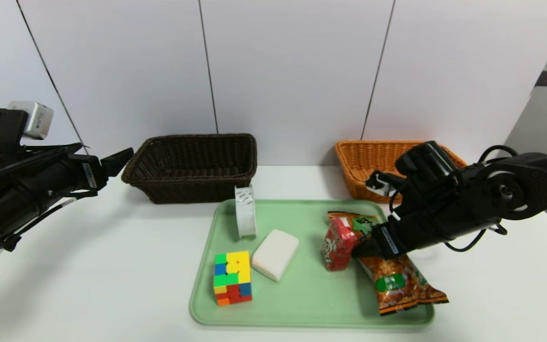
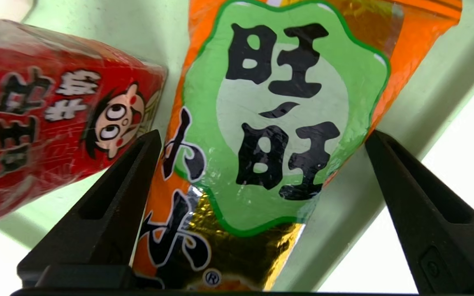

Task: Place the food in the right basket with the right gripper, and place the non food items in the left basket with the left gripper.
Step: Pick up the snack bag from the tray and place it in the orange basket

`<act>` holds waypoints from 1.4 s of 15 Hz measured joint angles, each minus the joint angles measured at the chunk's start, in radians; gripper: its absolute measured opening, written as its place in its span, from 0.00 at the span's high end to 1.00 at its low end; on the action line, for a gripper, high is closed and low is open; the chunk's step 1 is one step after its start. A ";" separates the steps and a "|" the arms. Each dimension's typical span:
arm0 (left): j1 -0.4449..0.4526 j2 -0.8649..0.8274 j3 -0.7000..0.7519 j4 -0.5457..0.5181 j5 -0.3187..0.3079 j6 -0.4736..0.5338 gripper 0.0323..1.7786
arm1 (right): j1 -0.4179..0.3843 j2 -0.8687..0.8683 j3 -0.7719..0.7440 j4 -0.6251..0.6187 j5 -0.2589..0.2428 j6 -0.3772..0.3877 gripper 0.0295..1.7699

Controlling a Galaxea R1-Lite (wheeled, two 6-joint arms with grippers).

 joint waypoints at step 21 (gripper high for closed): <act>0.003 0.007 0.003 -0.001 0.008 -0.004 0.05 | -0.108 -0.243 -0.229 -0.043 0.011 0.036 0.78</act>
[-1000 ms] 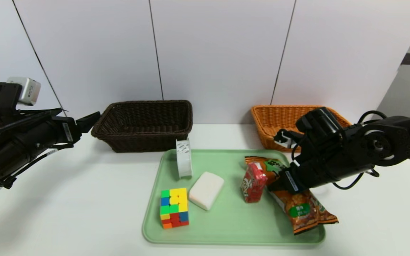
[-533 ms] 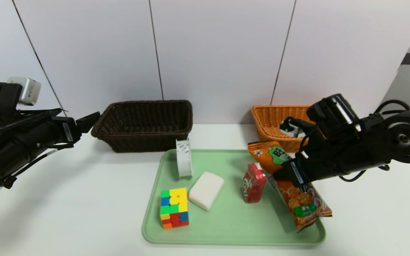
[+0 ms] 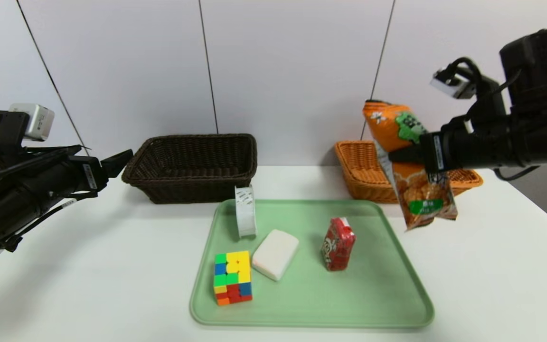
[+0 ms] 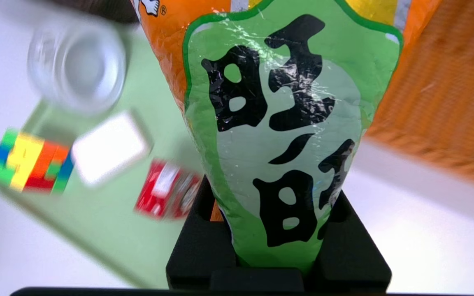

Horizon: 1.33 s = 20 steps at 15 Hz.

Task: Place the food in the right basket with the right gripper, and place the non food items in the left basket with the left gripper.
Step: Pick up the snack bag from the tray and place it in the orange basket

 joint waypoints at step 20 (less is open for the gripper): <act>0.000 0.024 0.001 -0.035 0.000 0.000 0.05 | -0.319 0.633 -0.312 -0.606 -0.193 -0.145 0.78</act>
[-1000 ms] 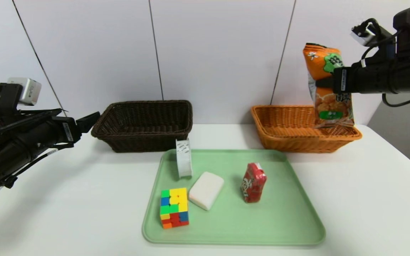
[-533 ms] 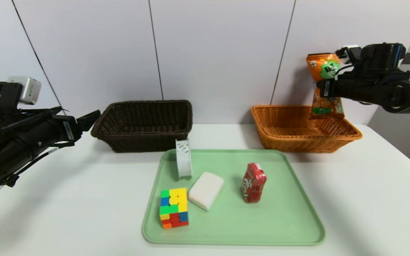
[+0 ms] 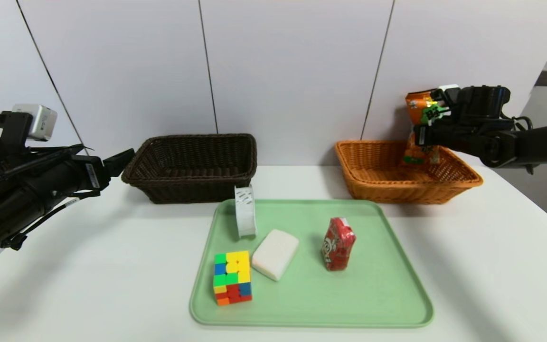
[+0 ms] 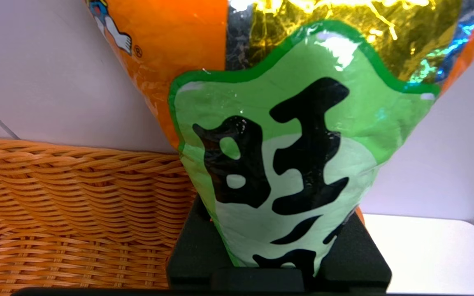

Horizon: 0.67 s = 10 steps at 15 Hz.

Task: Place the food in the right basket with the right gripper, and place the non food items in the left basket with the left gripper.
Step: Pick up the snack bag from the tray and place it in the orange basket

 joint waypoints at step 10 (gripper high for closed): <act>0.001 0.002 0.000 -0.001 0.000 -0.001 0.05 | 0.002 -0.045 0.057 -0.007 -0.001 -0.004 0.26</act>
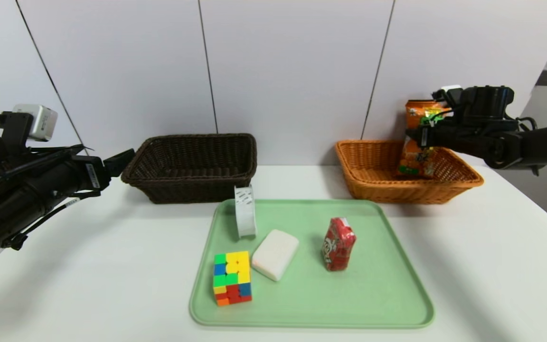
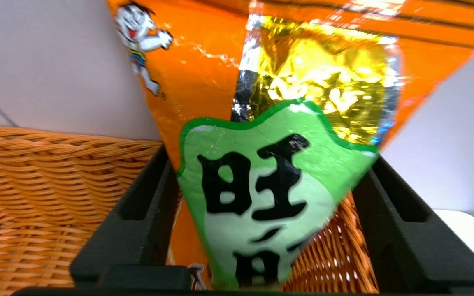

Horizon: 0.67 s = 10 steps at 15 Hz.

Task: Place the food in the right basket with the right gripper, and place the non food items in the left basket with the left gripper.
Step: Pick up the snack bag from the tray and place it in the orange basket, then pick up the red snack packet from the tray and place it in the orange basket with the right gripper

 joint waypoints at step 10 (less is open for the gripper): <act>0.014 -0.005 0.004 -0.009 -0.001 -0.003 0.05 | 0.104 -0.443 0.200 0.312 0.023 -0.047 0.10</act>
